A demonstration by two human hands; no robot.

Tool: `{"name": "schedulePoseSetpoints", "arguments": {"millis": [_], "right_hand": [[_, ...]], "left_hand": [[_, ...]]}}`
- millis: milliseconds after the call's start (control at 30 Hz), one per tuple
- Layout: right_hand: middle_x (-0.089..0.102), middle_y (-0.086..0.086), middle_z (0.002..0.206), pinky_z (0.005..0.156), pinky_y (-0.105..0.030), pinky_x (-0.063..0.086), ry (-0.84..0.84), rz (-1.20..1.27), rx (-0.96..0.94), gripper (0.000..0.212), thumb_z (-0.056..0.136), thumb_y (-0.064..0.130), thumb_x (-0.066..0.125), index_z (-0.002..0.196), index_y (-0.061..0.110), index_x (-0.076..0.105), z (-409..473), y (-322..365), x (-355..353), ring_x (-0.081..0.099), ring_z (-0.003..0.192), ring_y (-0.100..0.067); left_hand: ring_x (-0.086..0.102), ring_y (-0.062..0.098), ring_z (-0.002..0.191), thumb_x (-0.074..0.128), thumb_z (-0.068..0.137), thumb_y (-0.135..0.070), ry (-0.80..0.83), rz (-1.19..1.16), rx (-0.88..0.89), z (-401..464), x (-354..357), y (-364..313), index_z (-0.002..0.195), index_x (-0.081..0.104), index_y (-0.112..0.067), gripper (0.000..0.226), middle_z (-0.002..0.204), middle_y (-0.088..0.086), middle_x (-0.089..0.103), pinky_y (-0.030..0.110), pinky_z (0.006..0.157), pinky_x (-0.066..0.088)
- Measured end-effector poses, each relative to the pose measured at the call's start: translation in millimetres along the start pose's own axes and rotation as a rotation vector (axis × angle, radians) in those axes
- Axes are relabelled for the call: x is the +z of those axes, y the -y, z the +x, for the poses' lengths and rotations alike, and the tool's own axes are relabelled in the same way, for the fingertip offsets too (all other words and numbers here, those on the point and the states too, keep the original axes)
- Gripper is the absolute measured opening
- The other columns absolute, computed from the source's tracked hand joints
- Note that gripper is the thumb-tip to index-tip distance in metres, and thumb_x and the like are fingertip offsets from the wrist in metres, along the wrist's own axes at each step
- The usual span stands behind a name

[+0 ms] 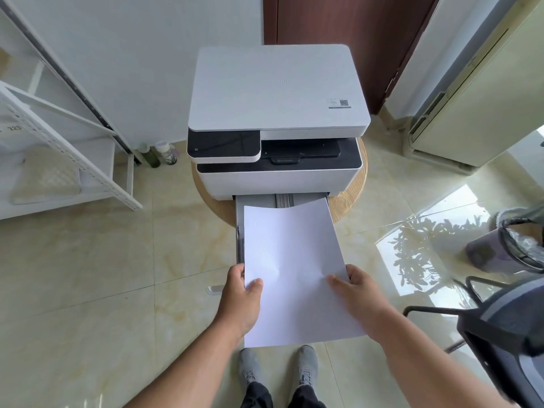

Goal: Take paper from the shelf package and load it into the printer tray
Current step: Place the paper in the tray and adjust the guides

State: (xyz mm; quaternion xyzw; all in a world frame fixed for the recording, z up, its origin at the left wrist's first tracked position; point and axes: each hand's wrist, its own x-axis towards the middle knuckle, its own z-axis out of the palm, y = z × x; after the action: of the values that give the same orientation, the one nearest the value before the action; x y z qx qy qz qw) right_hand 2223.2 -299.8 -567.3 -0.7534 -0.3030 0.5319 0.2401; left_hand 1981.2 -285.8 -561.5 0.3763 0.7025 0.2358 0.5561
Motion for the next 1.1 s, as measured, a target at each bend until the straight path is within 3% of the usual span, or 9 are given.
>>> {"name": "schedulePoseSetpoints", "arguments": {"millis": [300,433,533,733,833,933,1000,1100], "right_hand": [[0.078,-0.005,0.093,0.085,-0.045,0.06,0.032,-0.035,0.05,0.008,0.097,0.025,0.064,0.097,0.019,0.069,34.4,-16.9,7.8,0.074,0.088,-0.03],[0.076,-0.002,0.089,0.075,-0.035,0.056,0.036,-0.029,0.071,0.007,0.098,0.023,0.064,0.095,0.019,0.068,44.8,-23.1,12.6,0.07,0.078,-0.024],[0.076,-0.003,0.09,0.077,-0.037,0.056,0.033,-0.03,0.09,0.008,0.098,0.025,0.065,0.094,0.02,0.068,50.9,-28.3,15.5,0.071,0.08,-0.025],[0.07,-0.004,0.081,0.069,-0.032,0.047,0.017,-0.018,0.17,0.029,0.095,0.037,0.064,0.092,0.01,0.072,50.1,-37.2,13.8,0.063,0.072,-0.025],[0.066,-0.003,0.078,0.068,-0.031,0.045,0.021,0.039,0.198,0.024,0.089,0.035,0.064,0.084,0.013,0.07,42.4,-47.2,11.0,0.059,0.069,-0.022],[0.07,-0.007,0.096,0.065,-0.032,0.054,0.027,0.105,0.234,0.009,0.098,0.016,0.059,0.102,0.016,0.067,27.4,-52.1,6.5,0.066,0.077,-0.022],[0.07,-0.011,0.104,0.062,-0.033,0.06,0.048,0.134,0.246,0.02,0.098,0.009,0.057,0.115,0.019,0.061,14.9,-51.0,4.3,0.07,0.083,-0.023],[0.07,-0.012,0.105,0.064,-0.034,0.061,0.06,0.063,0.211,0.033,0.098,0.007,0.052,0.127,0.023,0.054,5.7,-49.7,3.6,0.069,0.085,-0.022]], "left_hand": [[0.06,0.019,0.115,0.052,0.101,-0.02,-0.011,0.04,-0.068,24.1,15.6,15.0,0.14,0.038,-0.023,0.041,0.133,-0.006,0.057,0.045,0.104,0.049],[0.062,0.017,0.112,0.052,0.101,-0.02,-0.014,0.037,-0.1,33.7,18.6,24.8,0.137,0.039,-0.026,0.039,0.13,-0.008,0.06,0.045,0.101,0.052],[0.063,0.017,0.111,0.053,0.101,-0.02,-0.024,0.024,-0.121,40.6,22.1,31.0,0.141,0.037,-0.023,0.043,0.129,-0.008,0.06,0.046,0.101,0.052],[0.065,0.016,0.112,0.057,0.101,-0.019,-0.046,-0.092,-0.211,39.7,29.0,42.6,0.149,0.035,-0.02,0.053,0.123,-0.011,0.066,0.046,0.104,0.05],[0.066,0.009,0.102,0.055,0.102,-0.016,-0.027,-0.089,-0.223,24.9,28.6,49.8,0.144,0.039,-0.025,0.046,0.112,-0.013,0.069,0.032,0.083,0.053],[0.069,0.013,0.102,0.051,0.101,-0.012,0.019,-0.063,-0.235,7.5,26.1,55.7,0.15,0.034,-0.036,0.057,0.115,-0.007,0.072,0.028,0.073,0.053],[0.071,0.018,0.102,0.048,0.101,-0.007,0.042,-0.075,-0.259,0.7,25.0,58.7,0.147,0.036,-0.042,0.06,0.117,-0.003,0.072,0.031,0.065,0.06],[0.074,0.03,0.092,0.047,0.099,-0.007,0.06,-0.047,-0.268,-3.1,24.3,59.7,0.149,0.039,-0.041,0.062,0.115,-0.003,0.072,0.041,0.065,0.064]]}}
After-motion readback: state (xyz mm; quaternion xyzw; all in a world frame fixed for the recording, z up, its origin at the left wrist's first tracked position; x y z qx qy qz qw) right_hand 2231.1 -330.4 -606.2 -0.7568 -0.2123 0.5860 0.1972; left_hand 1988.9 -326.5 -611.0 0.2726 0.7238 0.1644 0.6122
